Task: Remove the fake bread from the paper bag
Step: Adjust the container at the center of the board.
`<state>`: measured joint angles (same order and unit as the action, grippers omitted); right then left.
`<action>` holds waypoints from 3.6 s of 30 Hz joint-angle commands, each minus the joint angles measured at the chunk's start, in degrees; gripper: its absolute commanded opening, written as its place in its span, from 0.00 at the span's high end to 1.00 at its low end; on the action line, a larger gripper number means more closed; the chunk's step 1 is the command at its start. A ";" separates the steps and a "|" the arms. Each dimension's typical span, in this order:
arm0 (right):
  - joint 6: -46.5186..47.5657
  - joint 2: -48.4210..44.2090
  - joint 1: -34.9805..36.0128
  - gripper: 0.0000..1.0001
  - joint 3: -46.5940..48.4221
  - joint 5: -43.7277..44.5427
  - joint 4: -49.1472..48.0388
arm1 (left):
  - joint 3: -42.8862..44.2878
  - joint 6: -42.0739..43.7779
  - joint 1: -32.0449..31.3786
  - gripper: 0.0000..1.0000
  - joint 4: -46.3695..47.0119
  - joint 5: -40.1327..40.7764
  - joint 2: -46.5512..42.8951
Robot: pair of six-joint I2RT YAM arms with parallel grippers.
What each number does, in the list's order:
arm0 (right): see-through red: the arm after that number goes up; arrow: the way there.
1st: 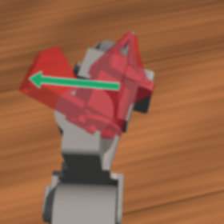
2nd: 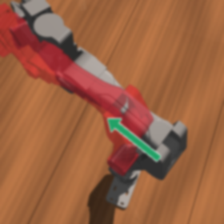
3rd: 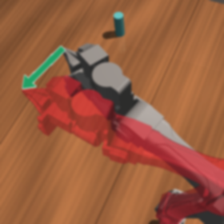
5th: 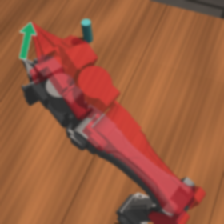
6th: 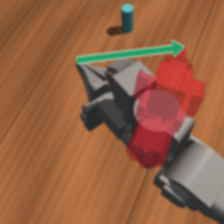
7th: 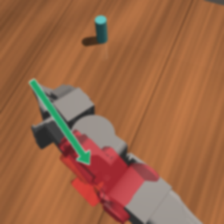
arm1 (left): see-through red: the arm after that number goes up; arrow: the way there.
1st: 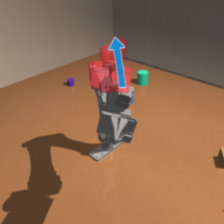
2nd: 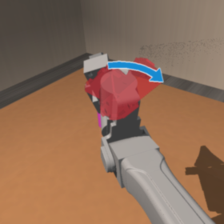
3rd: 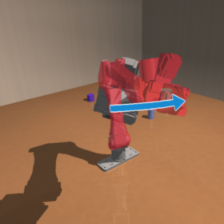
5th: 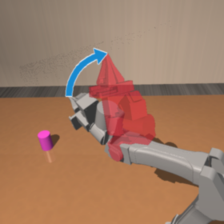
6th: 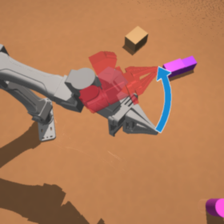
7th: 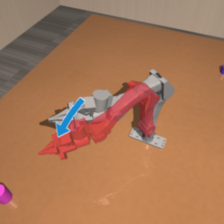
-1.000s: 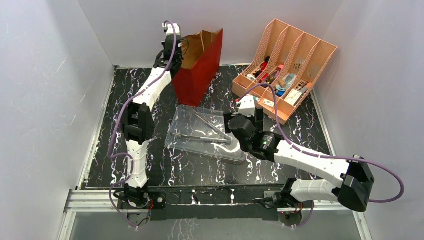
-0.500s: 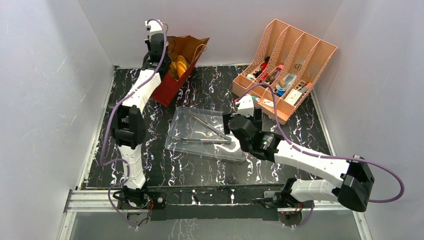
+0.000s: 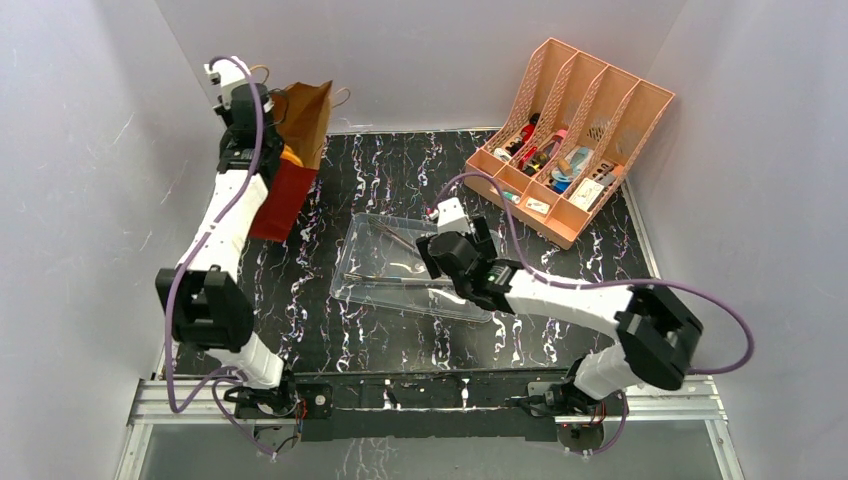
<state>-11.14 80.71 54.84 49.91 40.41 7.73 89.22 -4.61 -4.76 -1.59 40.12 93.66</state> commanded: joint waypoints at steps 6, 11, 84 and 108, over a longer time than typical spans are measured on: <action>10.49 14.46 -12.81 0.04 10.87 -15.76 -8.43 | -5.85 -12.18 1.67 1.00 -10.94 -7.66 -12.40; 15.83 21.13 -13.89 0.03 14.71 -20.88 -10.43 | -9.88 -14.31 1.82 1.00 -13.43 -10.74 -16.90; 10.63 44.94 -32.91 0.45 36.78 -38.23 -4.61 | -28.62 -16.58 1.83 1.00 -14.90 -25.12 -34.55; 11.08 18.07 -20.92 0.32 14.80 -34.39 -14.55 | -20.82 -5.15 1.85 1.00 -11.34 -24.24 -33.12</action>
<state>-1.17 104.14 30.41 69.49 4.91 0.26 62.95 -11.53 -3.09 -16.03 12.24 61.56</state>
